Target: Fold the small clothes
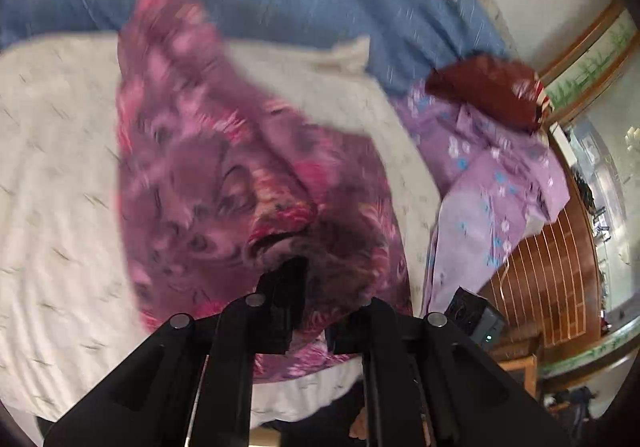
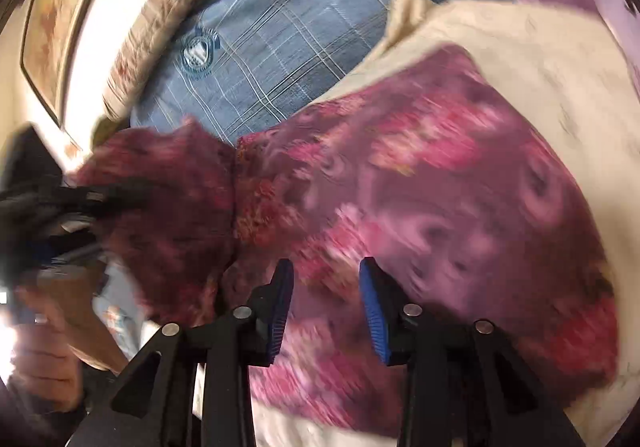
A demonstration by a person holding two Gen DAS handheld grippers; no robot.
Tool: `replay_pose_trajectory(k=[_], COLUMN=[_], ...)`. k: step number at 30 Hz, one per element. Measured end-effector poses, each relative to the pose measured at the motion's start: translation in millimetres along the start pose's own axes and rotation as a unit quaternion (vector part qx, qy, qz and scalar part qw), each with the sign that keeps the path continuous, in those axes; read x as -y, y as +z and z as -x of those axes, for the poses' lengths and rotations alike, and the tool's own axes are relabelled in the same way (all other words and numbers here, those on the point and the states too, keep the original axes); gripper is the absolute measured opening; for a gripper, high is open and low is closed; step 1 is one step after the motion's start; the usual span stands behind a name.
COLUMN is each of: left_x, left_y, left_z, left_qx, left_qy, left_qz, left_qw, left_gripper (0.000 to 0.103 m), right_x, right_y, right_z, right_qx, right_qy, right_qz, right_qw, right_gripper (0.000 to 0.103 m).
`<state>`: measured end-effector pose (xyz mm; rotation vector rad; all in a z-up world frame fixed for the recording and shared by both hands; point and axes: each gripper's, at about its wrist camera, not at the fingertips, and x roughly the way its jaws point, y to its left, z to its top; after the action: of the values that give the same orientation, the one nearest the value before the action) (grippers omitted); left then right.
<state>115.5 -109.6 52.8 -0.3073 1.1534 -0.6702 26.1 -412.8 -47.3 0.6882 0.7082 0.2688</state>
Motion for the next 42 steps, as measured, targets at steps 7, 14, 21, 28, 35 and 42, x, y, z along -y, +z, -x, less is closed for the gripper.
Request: replay_pose_trajectory(k=[7,14,21,28,35,42], left_x=[-25.1,-31.9,-53.9,-65.7,-61.5,8.1], left_y=[-24.3,3.1,98.6,139.5,126.7,106.0], left_z=[-28.1,62.1,31.6,-49.0,-56.1,-11.1], left_qx=[-0.109,-0.036,-0.032,-0.1,-0.083,-0.031], left_qy=[-0.021,-0.018,0.093,0.164,0.231,0.151], left_qz=[0.038,-0.02,0.006,0.057,0.048,0.015], left_qw=[0.993,0.999,0.9951,0.9797,0.9682,0.9879], left_gripper=[0.012,0.058,0.082,0.082,0.015,0.012], right_x=[22.7,24.4,-4.9,-37.0,-59.2,-60.8], right_y=[-3.6,0.7,24.4,34.0,28.7,25.4], right_z=[7.4,10.4,26.2,-10.9,-48.1,25.3], right_qx=[0.012,-0.005,0.03,-0.018,-0.055,0.021], right_qy=[0.058,0.068,0.106,0.056,0.072,0.111], right_qz=[-0.047,-0.068,-0.056,0.019,0.077,0.071], right_qw=[0.997,0.995,0.992,0.998,0.993,0.991], right_gripper=[0.031,0.033,0.071,0.076,0.005,0.005])
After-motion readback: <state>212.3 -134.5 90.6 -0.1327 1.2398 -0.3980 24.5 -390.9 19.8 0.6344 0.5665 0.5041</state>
